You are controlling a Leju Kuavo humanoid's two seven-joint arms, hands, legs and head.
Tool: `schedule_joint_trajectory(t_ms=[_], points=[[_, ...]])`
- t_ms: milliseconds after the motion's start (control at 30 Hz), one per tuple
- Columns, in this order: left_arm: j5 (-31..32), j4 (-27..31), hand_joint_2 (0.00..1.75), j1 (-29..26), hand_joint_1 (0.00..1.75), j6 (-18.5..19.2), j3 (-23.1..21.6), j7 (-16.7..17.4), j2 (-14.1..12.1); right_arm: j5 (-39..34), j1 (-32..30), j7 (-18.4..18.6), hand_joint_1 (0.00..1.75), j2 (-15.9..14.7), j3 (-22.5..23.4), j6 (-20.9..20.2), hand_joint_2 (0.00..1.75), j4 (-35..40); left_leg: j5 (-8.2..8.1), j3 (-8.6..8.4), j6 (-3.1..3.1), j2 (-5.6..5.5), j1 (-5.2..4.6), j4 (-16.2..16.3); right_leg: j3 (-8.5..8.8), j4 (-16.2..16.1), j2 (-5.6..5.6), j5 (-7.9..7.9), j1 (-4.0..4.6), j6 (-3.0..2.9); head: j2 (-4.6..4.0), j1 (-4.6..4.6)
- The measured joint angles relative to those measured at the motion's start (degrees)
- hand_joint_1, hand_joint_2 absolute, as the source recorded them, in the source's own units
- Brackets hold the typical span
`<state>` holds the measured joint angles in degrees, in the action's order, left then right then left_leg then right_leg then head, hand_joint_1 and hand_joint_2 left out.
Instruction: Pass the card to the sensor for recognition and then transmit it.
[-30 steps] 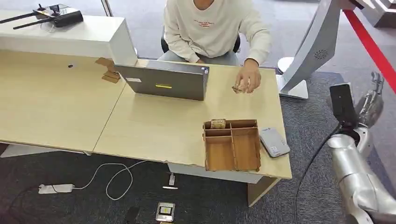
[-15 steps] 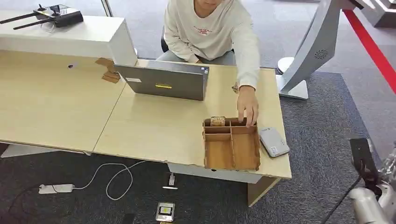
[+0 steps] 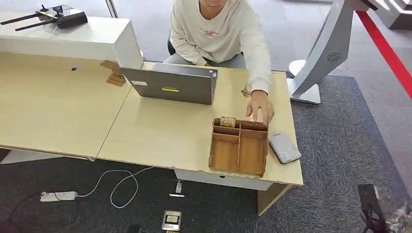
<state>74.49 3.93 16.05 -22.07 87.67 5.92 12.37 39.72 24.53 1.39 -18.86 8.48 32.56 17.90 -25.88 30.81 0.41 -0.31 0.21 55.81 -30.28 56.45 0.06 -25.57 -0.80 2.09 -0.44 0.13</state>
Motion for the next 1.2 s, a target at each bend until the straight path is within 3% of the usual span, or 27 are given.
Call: schedule_joint_trajectory(t_ms=[200, 267, 433, 500, 967, 1200], points=[[0.35, 0.0, 0.0, 0.0, 0.0, 2.31, 0.02, -0.48, -0.2, 3.01, 0.17, 11.26, 0.0, 1.27, -0.94, -9.12, 1.75, -1.33, 0.0, -0.03, -0.01, -0.01, 0.01, 0.0, 0.03, 0.01, -0.01, 0.01, 0.0, 0.0, 0.0, -0.02], [0.57, 0.0, 0.0, 0.0, 0.0, 2.42, 0.04, -0.48, -0.28, 3.49, -0.36, 12.86, 0.0, 1.55, -1.22, -11.45, 1.75, -1.68, 0.0, -0.03, 0.0, -0.01, 0.01, 0.0, 0.02, 0.01, -0.01, 0.0, 0.0, 0.0, 0.0, -0.02], [0.87, 0.0, 0.0, 0.01, 0.0, 2.53, 0.04, -0.48, -0.35, 3.77, -0.6, 13.47, 0.0, 1.7, -1.46, -12.47, 1.75, -1.84, 0.0, -0.03, 0.0, -0.01, 0.01, 0.0, 0.02, 0.0, -0.01, 0.0, 0.0, 0.0, 0.0, 0.0], [2.03, 0.0, 0.0, 0.06, 0.0, 4.15, 0.04, -0.55, -0.61, 5.59, -1.85, 16.84, 0.0, 2.6, -2.88, -18.59, 1.75, -2.56, 0.0, -0.02, 0.0, 0.0, 0.01, -0.01, 0.03, 0.0, -0.01, 0.0, 0.0, 0.0, 0.0, 0.0], [3.65, 0.0, 0.0, -0.45, 0.0, 6.64, 0.04, -0.92, -2.21, 7.12, -4.3, 18.39, 0.0, 4.79, -6.1, -25.24, 1.75, -3.76, 0.0, -0.03, 0.0, 0.0, 0.01, -0.01, 0.03, 0.0, -0.01, 0.0, 0.01, 0.0, 0.0, 0.0], [5.0, -0.07, 0.0, -1.5, 0.0, 7.6, 0.04, -0.13, -3.56, 7.82, -4.8, 17.91, 0.0, 5.22, -7.08, -26.68, 1.75, -3.8, 0.0, -0.03, 0.0, 0.01, 0.01, -0.02, 0.03, 0.0, -0.01, -0.01, 0.01, 0.0, 0.0, 0.02]])
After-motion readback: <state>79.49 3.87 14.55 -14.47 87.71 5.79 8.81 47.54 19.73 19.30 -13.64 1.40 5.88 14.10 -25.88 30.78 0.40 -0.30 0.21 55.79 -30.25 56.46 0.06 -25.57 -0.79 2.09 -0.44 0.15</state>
